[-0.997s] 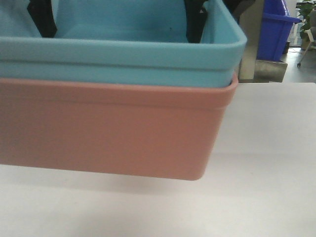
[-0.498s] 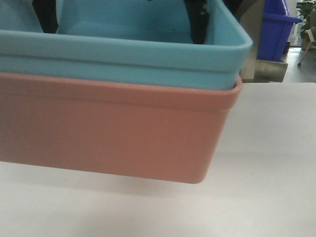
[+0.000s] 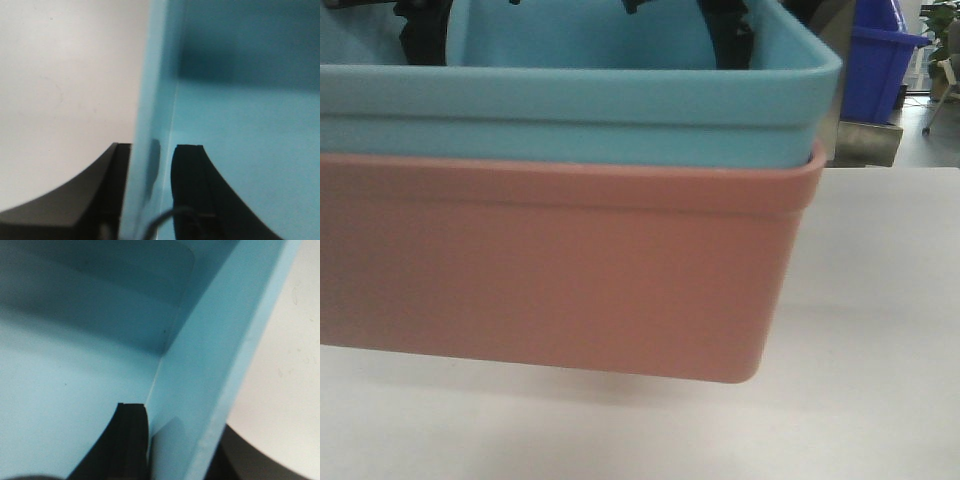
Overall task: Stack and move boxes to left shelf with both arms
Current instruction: 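Grip the stacked bins with both grippers and lift them off the table, then hold the stacked bins with both grippers while the base turns away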
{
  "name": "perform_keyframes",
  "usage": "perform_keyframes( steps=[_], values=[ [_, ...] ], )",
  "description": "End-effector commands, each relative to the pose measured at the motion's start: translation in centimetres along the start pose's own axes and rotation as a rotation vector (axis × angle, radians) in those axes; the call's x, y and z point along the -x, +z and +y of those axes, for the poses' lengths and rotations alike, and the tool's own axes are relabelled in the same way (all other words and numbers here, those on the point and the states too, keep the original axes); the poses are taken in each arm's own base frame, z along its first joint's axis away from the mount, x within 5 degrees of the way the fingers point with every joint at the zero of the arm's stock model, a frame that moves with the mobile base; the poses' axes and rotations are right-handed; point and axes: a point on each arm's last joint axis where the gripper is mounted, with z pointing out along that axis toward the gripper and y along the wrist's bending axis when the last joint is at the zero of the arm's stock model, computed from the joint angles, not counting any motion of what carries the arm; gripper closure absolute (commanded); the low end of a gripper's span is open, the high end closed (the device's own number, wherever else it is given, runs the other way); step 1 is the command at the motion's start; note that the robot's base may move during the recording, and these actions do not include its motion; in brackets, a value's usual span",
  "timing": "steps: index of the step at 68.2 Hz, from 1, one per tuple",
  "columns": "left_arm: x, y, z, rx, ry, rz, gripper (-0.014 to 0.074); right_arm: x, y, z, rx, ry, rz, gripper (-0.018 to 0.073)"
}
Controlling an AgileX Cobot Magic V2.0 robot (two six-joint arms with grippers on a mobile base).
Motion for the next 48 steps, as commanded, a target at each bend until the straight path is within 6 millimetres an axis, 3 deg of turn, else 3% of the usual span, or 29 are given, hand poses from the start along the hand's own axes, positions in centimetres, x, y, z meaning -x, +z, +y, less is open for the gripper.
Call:
perform_keyframes(
  steps=[1,48],
  values=[
    [1.4,-4.3,-3.47,-0.319,-0.011,-0.212,0.0608,2.65,-3.29,2.41,0.282,0.063,-0.262,0.0503],
    [1.38,-4.28,-3.45,-0.316,-0.011,-0.209,0.0608,2.64,-3.29,2.41,0.281,0.063,-0.262,0.0503]
  ],
)
